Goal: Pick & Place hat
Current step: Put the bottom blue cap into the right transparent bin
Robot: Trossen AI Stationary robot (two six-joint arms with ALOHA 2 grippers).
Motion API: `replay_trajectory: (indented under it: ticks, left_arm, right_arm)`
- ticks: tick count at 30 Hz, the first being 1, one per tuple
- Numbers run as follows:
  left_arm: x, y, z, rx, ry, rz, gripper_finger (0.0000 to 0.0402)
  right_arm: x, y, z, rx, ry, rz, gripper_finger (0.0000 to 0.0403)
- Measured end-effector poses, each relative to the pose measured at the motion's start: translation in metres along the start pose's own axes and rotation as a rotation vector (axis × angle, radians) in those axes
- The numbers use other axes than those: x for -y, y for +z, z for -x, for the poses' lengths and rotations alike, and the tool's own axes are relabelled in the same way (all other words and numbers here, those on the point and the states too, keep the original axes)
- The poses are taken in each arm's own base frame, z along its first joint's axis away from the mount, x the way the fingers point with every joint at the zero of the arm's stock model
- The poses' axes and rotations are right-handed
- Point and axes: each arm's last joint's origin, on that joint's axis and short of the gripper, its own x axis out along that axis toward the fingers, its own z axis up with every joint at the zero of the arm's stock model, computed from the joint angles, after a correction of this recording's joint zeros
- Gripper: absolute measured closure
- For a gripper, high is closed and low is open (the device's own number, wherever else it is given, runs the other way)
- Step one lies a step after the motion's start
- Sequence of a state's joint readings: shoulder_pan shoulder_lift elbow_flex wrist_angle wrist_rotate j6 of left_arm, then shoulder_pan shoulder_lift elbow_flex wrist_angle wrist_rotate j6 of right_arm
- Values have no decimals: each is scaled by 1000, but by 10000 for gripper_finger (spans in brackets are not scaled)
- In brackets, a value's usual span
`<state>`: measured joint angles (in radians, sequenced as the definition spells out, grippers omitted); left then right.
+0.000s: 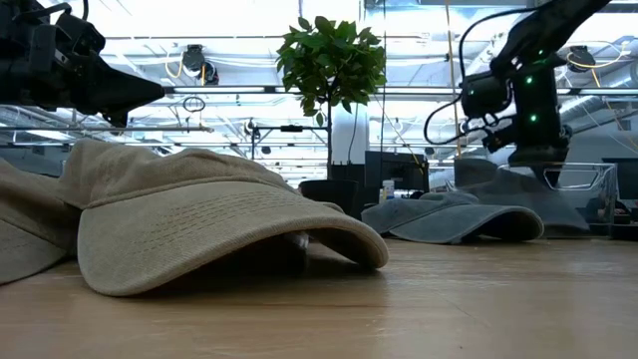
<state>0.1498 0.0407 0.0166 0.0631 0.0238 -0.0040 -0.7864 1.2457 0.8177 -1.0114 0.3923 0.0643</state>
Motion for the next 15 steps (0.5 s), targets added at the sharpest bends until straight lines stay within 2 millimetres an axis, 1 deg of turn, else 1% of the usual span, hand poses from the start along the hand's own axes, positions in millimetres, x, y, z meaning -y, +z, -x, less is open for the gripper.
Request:
replay_trajectory:
  ticks: [6,9,11,15]
  left_arm:
    - [0,0,0,0,0,0,334]
    - [0,0,0,0,0,0,334]
    - [0,0,0,0,0,0,334]
    - [0,0,0,0,0,0,334]
  right_arm:
    - [-5,7,-11,-44,-7,22,403]
    - [-5,8,-12,-38,-7,50,403]
    - [-4,7,-9,-31,-2,57,403]
    - [1,4,5,5,5,47,403]
